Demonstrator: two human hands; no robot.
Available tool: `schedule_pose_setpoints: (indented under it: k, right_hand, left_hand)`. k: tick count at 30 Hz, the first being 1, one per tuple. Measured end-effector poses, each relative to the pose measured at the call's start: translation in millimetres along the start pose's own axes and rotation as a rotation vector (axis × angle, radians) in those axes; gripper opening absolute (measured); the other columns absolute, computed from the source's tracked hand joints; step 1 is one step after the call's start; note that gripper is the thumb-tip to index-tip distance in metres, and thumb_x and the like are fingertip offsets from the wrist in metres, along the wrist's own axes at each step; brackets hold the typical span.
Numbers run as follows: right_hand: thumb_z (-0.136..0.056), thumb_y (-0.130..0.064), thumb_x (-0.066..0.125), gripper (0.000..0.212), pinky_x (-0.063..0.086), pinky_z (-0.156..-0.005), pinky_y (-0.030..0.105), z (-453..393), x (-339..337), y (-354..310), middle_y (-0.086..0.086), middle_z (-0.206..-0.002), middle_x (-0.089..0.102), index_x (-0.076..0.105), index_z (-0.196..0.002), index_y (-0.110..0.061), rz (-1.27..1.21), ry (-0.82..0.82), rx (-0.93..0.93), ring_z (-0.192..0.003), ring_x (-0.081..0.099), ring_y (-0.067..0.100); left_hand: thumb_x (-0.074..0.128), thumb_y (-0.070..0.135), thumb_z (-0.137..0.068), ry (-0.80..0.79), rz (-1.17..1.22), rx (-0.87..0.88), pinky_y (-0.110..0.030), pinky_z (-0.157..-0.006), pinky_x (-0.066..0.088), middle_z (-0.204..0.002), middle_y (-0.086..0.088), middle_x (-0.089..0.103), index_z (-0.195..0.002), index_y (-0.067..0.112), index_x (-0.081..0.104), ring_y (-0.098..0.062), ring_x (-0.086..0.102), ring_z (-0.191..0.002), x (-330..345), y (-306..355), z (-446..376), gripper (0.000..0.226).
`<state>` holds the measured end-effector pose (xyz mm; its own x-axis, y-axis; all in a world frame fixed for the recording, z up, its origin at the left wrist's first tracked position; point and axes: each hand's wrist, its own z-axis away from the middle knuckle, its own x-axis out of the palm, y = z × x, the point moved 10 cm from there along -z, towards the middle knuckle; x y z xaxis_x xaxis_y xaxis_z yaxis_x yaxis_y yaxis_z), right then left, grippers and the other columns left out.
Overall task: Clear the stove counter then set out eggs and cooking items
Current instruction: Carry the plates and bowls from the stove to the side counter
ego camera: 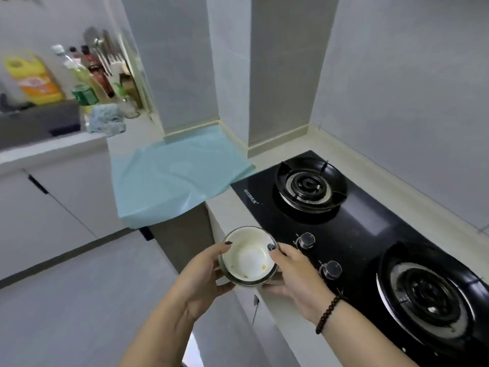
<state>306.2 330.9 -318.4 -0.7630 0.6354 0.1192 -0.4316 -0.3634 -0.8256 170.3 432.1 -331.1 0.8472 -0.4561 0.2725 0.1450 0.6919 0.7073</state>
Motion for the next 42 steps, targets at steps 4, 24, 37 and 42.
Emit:
schedule_pose_setpoints:
  k: [4, 24, 37, 42]
  right_hand:
    - [-0.098, -0.026, 0.055, 0.024, 0.061, -0.066, 0.032, -13, 76, -16, 0.01, -0.114, 0.061, 0.058, -0.121, -0.019, 0.107, -0.104, -0.004, -0.09, 0.069, 0.026]
    - [-0.095, -0.027, 0.057, 0.021, 0.061, -0.069, 0.04, -93, 485, 1, 0.01, -0.116, 0.062, 0.064, -0.113, -0.018, 0.349, -0.477, 0.014, -0.105, 0.063, 0.025]
    - [-0.094, -0.032, 0.058, 0.019, 0.061, -0.069, 0.04, -137, 717, 14, 0.013, -0.112, 0.067, 0.066, -0.108, -0.02, 0.548, -0.773, 0.094, -0.1, 0.068, 0.031]
    - [-0.094, -0.03, 0.058, 0.017, 0.059, -0.062, 0.034, -170, 809, 3, 0.012, -0.111, 0.067, 0.067, -0.104, -0.02, 0.627, -0.861, 0.102, -0.1, 0.067, 0.03]
  left_hand:
    - [0.059, 0.022, -0.088, 0.099, 0.095, 0.057, -0.042, -0.081, 0.05, -0.092, -0.011, 0.063, -0.109, 0.01, 0.067, -0.024, 0.059, -0.086, -63, 31, 13, 0.025]
    - [0.058, 0.03, -0.091, 0.478, 0.365, 0.206, -0.037, -0.073, 0.054, -0.096, -0.007, 0.06, -0.112, 0.013, 0.069, -0.021, 0.058, -0.088, -425, 150, 52, 0.029]
    - [0.057, 0.027, -0.092, 0.71, 0.602, 0.285, -0.038, -0.074, 0.054, -0.095, -0.009, 0.059, -0.106, 0.013, 0.069, -0.022, 0.058, -0.091, -599, 212, 68, 0.023]
    - [0.059, 0.027, -0.091, 0.801, 0.675, 0.299, -0.037, -0.071, 0.053, -0.096, -0.008, 0.06, -0.107, 0.012, 0.07, -0.021, 0.06, -0.093, -663, 250, 54, 0.024]
